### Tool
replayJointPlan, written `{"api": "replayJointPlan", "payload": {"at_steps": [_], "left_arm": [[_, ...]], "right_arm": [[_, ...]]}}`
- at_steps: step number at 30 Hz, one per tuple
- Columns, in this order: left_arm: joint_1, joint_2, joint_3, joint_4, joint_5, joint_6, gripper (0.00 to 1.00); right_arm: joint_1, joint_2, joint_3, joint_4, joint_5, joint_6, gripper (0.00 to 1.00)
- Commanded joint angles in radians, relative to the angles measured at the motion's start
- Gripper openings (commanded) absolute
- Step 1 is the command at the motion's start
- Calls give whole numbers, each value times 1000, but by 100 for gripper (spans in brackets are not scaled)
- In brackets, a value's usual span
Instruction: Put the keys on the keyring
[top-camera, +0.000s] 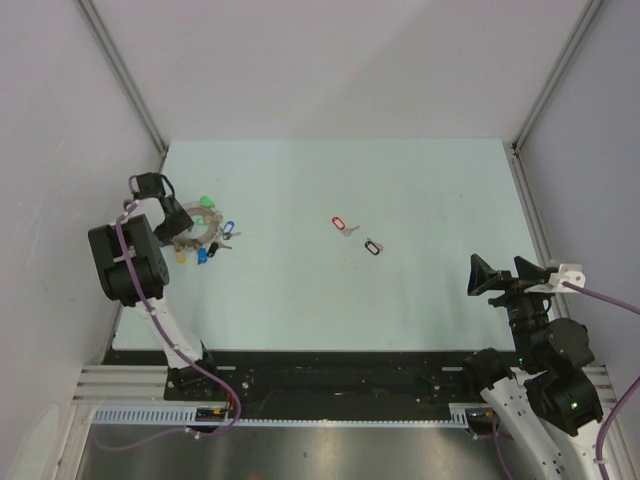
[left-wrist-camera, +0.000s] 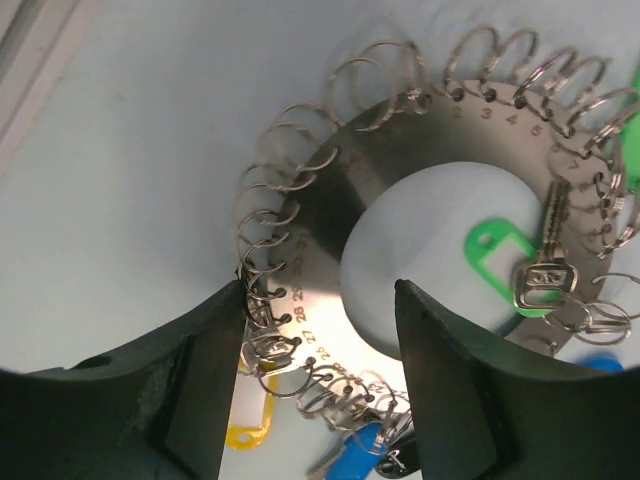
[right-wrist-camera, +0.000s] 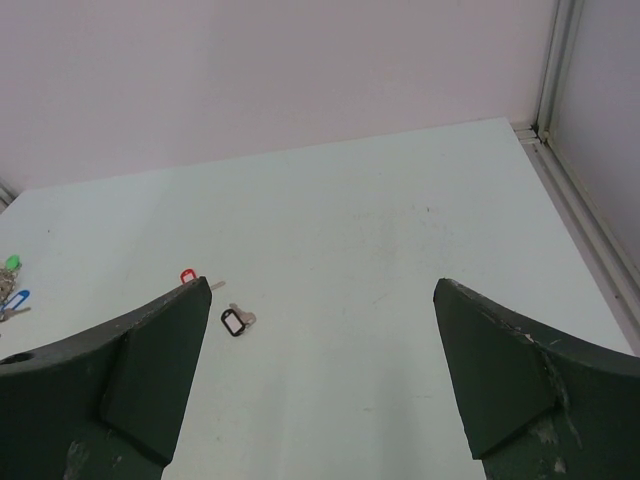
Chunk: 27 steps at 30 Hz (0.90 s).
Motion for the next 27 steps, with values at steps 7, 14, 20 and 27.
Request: {"api": "replayJointPlan", "payload": {"at_steps": [7, 14, 20, 27], "left_arm": [[-214, 62, 83, -250, 131, 148, 53], [-418, 25, 45, -325, 159, 272, 49], [-461, -134, -49, -247, 148, 203, 58], [-438, -396, -253, 9, 71, -118, 70]], "right_arm": [[1, -17, -1, 25, 17, -18, 99], [3, -17, -2, 27, 12, -19, 99], [4, -15, -4, 30, 5, -22, 100], [4, -14, -7, 33, 0, -22, 100]]}}
